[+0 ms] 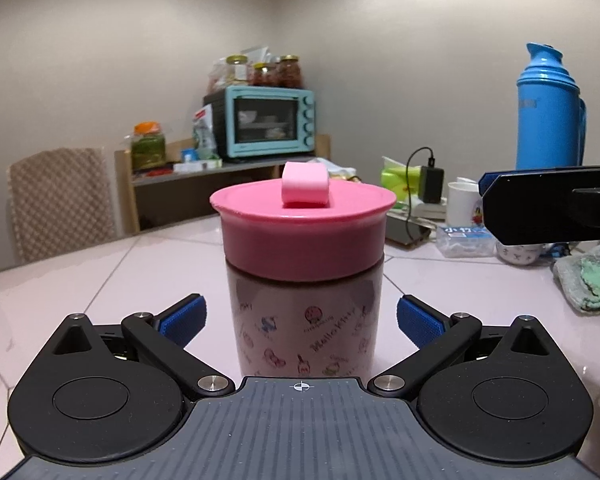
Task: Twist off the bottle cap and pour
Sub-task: 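Move the left gripper to the pink bottle body and close on it, then grip the pink lid with the right gripper while the left gripper holds the bottle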
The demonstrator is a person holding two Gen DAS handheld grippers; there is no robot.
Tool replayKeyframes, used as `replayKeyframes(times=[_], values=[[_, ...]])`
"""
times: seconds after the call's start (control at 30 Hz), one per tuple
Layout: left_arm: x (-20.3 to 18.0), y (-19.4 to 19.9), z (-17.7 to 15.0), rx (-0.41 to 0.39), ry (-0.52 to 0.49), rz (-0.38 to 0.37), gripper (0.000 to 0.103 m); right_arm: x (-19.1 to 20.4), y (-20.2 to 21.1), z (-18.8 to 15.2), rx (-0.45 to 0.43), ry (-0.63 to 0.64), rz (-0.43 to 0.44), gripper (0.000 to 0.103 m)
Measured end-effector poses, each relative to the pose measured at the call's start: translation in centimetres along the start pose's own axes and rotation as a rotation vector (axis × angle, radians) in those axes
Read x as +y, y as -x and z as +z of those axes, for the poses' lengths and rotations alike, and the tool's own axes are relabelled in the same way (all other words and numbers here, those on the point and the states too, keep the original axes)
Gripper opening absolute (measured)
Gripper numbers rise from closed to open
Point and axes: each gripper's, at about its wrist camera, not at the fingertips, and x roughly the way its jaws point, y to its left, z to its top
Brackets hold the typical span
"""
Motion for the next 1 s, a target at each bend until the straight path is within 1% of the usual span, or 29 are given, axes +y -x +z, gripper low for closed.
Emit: replayKeyframes(times=[0.17,0.63,0.77,0.87,1.0], values=[[0.8,-1.1,0.0,-0.008,0.008,-0.044,0.103,0.0,-0.7,0.1,0.002,0.0,0.001,0.103],[1.2,-1.9,-0.6,-0.02,0.024,-0.079,0.101,0.1,-3.5,0.1,0.023,0.01,0.002,0.103],[1.2,-2.1,-0.5,-0.017,0.031,-0.086,0.098,0.1,-4.1,0.0,0.027,0.009,0.005,0.103],[1.1,-2.2,-0.3,-0.014,0.026,-0.108,0.091,0.1,-4.4,-0.1,0.031,0.005,0.01,0.103],[1.1,-2.3,-0.2,-0.014,0.016,-0.103,0.09,0.3,-4.7,-0.2,0.036,0.009,0.015,0.103]])
